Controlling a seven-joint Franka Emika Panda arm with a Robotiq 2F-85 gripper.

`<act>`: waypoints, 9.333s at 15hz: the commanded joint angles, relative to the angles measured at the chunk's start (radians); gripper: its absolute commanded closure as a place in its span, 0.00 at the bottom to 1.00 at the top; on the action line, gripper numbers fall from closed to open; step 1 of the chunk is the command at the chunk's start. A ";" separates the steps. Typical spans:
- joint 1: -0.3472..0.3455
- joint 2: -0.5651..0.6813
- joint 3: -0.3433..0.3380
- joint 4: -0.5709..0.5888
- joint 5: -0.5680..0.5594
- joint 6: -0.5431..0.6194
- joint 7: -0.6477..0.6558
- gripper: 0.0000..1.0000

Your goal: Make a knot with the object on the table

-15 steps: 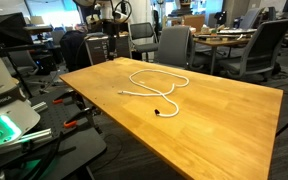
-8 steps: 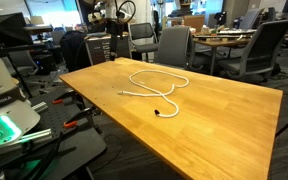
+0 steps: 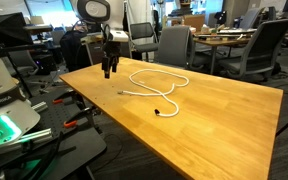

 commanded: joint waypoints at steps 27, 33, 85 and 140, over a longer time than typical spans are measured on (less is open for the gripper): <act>0.118 0.310 -0.084 0.058 -0.085 0.383 0.421 0.94; 0.205 0.101 -0.030 0.066 -0.116 0.305 0.334 0.90; 0.332 0.025 0.315 0.454 -0.351 -0.210 -0.462 0.00; 0.698 0.796 0.101 1.032 -0.347 -0.022 -0.203 1.00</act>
